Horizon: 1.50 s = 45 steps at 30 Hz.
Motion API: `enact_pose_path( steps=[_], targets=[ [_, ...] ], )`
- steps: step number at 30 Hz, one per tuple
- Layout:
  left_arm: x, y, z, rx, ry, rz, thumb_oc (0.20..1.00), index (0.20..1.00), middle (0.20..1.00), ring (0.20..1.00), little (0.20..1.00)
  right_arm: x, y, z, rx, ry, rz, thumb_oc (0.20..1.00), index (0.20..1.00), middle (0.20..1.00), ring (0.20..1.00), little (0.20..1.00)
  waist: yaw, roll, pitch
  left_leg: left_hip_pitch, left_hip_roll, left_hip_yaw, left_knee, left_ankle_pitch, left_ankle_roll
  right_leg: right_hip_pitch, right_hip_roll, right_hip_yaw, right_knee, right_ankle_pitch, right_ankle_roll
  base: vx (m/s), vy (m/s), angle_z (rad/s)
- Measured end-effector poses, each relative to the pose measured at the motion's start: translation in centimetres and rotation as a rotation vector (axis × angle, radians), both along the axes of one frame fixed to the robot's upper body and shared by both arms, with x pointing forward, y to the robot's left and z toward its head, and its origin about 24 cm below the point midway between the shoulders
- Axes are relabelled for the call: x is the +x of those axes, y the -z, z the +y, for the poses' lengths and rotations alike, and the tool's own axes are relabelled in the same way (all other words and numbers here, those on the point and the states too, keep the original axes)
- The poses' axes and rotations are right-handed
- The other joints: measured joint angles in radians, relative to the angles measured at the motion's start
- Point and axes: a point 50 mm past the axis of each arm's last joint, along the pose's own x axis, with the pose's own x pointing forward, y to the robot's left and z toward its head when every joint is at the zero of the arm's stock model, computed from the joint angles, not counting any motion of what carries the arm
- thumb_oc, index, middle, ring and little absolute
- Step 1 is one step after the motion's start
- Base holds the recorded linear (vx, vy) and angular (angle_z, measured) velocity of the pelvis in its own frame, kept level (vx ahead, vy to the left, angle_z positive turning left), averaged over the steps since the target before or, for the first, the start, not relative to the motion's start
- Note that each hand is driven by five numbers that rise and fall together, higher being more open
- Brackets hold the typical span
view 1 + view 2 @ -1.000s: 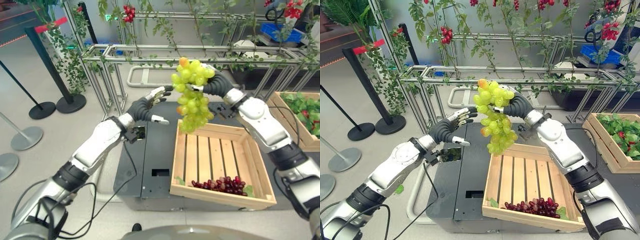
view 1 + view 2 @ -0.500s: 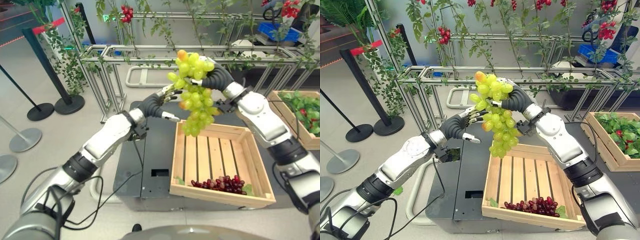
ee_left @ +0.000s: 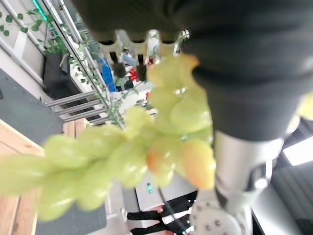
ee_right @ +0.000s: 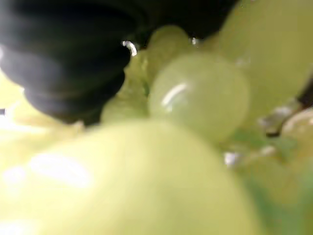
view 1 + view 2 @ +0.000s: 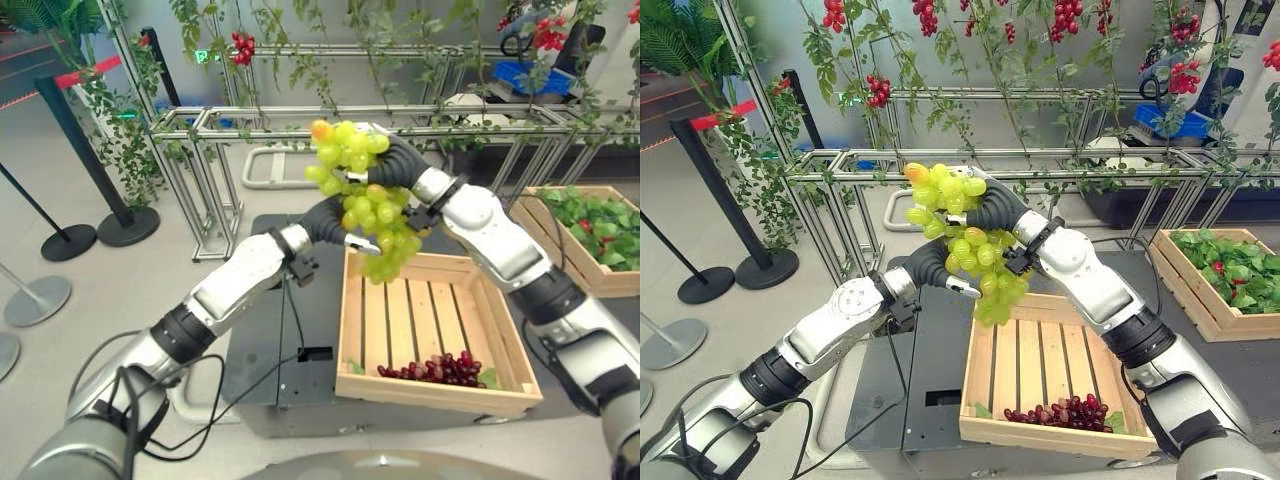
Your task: Pick up the fruits from the basket on one side to the basket on the other side
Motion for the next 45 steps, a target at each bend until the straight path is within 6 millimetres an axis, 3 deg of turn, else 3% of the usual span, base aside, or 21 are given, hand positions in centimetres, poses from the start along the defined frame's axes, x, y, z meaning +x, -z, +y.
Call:
enact_pose_path(
  steps=[16,17,19,26,29,34,38,45],
  targets=[
    [0.1,0.2,-0.2,-0.007,-0.003,0.010,1.000,1.000,1.000,1.000,1.000,-0.2,-0.6,1.1,0.024,-0.034,-0.024,0.200,0.200,0.200,0.200,0.200,0.000,-0.002,-0.004,0.000,0.001,0.013,0.000,0.000,0.000,-0.007,0.000,0.011,0.000,0.003,0.000,0.00,0.000,-0.01],
    [0.1,0.2,-0.2,-0.008,-0.003,0.010,0.796,0.796,0.796,0.796,0.796,-0.2,-0.6,1.1,0.024,-0.034,-0.025,0.200,0.200,0.200,0.200,0.200,0.000,-0.002,-0.004,0.000,0.001,0.014,0.000,0.000,0.000,-0.007,0.000,0.011,0.000,0.003,0.000,0.00,0.000,0.00],
    [0.1,0.2,-0.2,-0.010,-0.001,0.011,0.200,0.200,0.200,0.200,0.200,-0.2,-0.6,1.1,0.024,-0.034,-0.025,0.200,0.200,0.200,0.200,0.200,0.000,-0.002,-0.004,0.000,0.002,0.014,0.000,0.000,0.000,-0.008,0.001,0.013,0.000,0.004,0.000,0.00,0.000,0.00],
    [0.3,0.5,0.0,0.002,-0.018,0.026,0.200,0.200,0.200,0.200,0.200,-0.2,-0.6,1.3,0.033,-0.040,-0.024,0.200,0.200,0.200,0.200,0.200,-0.001,-0.002,-0.004,0.001,0.002,0.014,0.000,0.000,0.000,-0.008,0.001,0.014,0.000,0.004,-0.001,0.00,0.000,0.00],
    [0.3,0.6,0.0,0.007,-0.020,0.035,0.275,0.275,0.275,0.275,0.275,-0.3,-0.5,1.8,0.051,-0.057,-0.019,0.200,0.200,0.200,0.200,0.200,-0.001,-0.002,-0.004,0.001,0.002,0.013,0.000,0.000,0.000,-0.008,0.001,0.014,0.000,0.004,-0.001,0.00,0.000,0.00],
    [0.3,0.9,0.0,0.007,-0.022,0.044,0.269,0.269,0.269,0.269,0.269,-0.4,-0.4,2.1,0.066,-0.067,-0.014,0.200,0.200,0.200,0.200,0.200,0.000,-0.003,-0.004,0.001,0.003,0.013,0.000,0.000,0.000,-0.008,0.001,0.014,0.000,0.004,-0.001,0.00,0.000,0.00],
    [0.2,0.9,0.0,0.007,-0.022,0.046,0.200,0.200,0.200,0.200,0.200,-0.5,-0.3,2.4,0.083,-0.073,-0.010,0.200,0.200,0.200,0.200,0.200,0.000,-0.004,-0.005,0.001,0.003,0.013,0.000,0.000,0.000,-0.008,0.001,0.014,0.000,0.004,-0.001,0.00,0.000,0.00],
    [0.1,1.4,0.1,0.002,-0.026,0.068,0.200,0.200,0.200,0.200,0.200,-0.6,0.4,2.6,0.119,-0.084,0.030,0.200,0.200,0.200,0.200,0.200,0.001,-0.005,-0.006,0.001,0.003,0.012,0.000,0.000,0.000,-0.008,0.001,0.013,0.000,0.004,-0.001,0.00,0.000,0.00]
  ],
)
